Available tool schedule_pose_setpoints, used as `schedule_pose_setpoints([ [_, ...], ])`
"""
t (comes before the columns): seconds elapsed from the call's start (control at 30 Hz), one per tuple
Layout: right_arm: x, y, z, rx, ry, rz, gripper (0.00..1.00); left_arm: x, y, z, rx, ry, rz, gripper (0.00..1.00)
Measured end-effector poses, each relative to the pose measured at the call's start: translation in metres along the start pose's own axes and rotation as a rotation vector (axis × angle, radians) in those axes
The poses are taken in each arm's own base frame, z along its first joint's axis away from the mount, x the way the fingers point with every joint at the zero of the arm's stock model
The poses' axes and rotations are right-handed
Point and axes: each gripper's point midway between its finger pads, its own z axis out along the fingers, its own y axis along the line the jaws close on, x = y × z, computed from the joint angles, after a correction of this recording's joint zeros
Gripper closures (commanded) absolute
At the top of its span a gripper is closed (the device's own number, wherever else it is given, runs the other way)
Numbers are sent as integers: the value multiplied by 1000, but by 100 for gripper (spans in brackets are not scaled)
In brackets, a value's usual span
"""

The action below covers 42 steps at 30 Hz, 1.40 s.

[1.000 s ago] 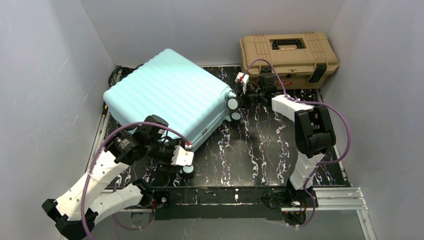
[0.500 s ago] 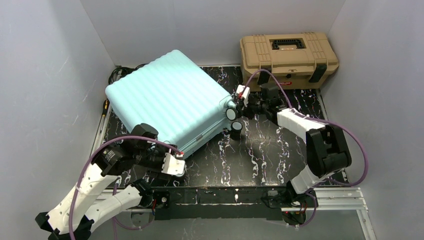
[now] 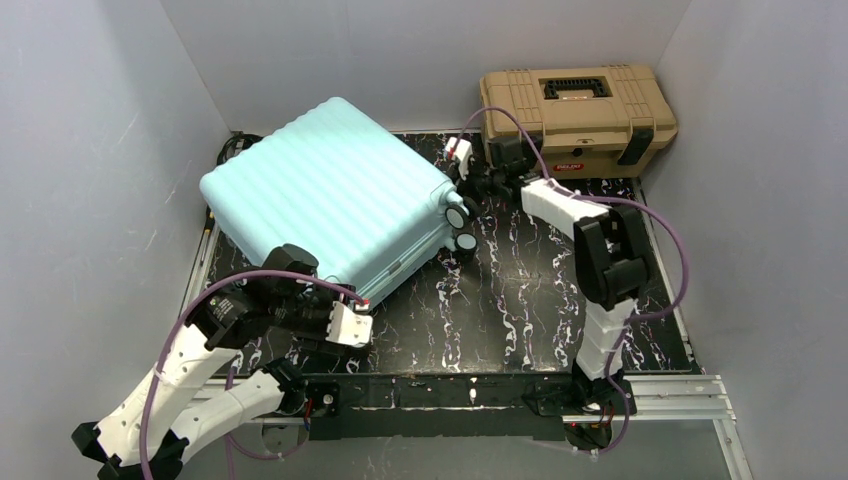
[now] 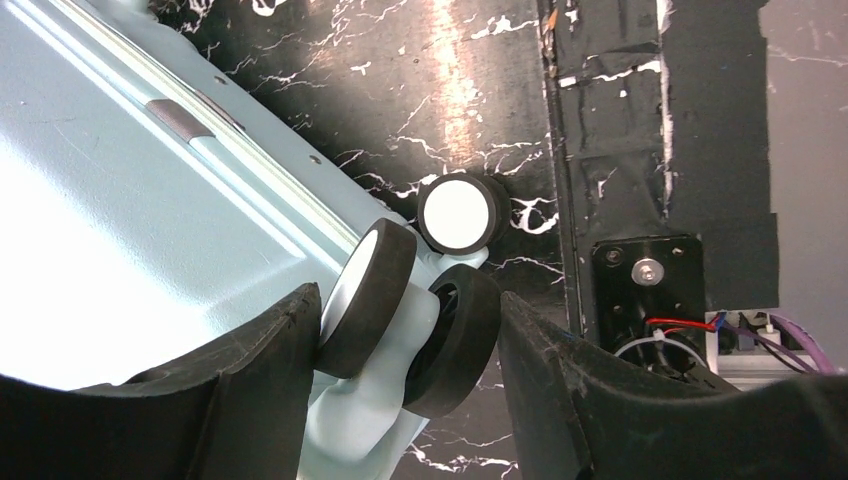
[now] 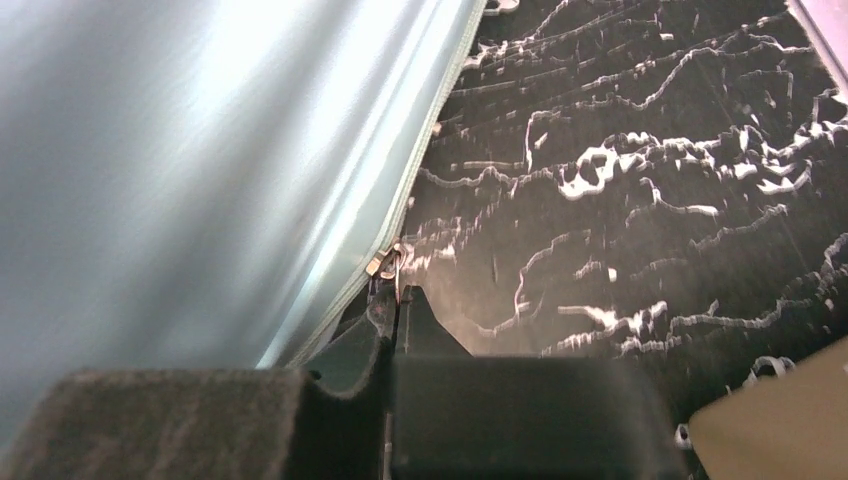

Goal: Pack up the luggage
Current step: Zip the luggage at the center of the board.

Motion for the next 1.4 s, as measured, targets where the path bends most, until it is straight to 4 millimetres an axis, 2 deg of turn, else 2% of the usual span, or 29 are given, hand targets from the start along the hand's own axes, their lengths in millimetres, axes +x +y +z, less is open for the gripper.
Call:
schedule_pose_setpoints([
  [0.2,-15,-14,34,-77,-5,68,99,2,6,0,-29,13,-8,100],
  [0.27,-17,-15,37,-88,-12,76,99,0,7,-4,-31,15,-22,91],
  [0.33,-17,-14,38,-88,-19,83,99,-2,9,-10,-31,25,-52,88],
  [0.37,-17,-13,38,-86,-25,82,99,-4,10,-14,-30,32,-72,80],
  [0.43,-16,-13,38,-82,-30,80,99,-7,16,-25,-51,49,-136,44],
  [0.47,-16,-14,38,-76,-30,78,99,-7,22,-33,-84,70,-171,31],
  [0.53,-16,-17,38,-64,-26,76,99,-6,44,-56,-224,105,-239,17],
  [0.63,-16,-19,38,-51,-23,75,99,-2,90,-93,-501,153,-323,11],
  [0.67,-16,-19,38,-49,-22,74,99,3,112,-110,-632,184,-366,11],
  [0.8,-16,-20,39,-37,-15,70,99,30,153,-152,-901,293,-528,11],
  [0.87,-16,-20,40,-31,-12,68,99,48,166,-169,-1017,358,-618,13],
  [0.93,-17,-21,40,-28,-12,68,99,66,166,-184,-1106,421,-698,21],
  [1.03,-18,-22,42,-26,-14,75,99,90,152,-203,-1228,486,-801,34],
  [1.17,-19,-21,43,-29,-20,86,99,123,114,-225,-1381,596,-925,52],
  [1.27,-21,-20,45,-30,-24,87,99,143,89,-229,-1445,667,-999,64],
  [1.37,-22,-17,48,-31,-34,88,99,169,71,-224,-1471,745,-1099,81],
  [1.4,-22,-17,49,-29,-39,86,99,180,66,-220,-1470,769,-1143,91],
])
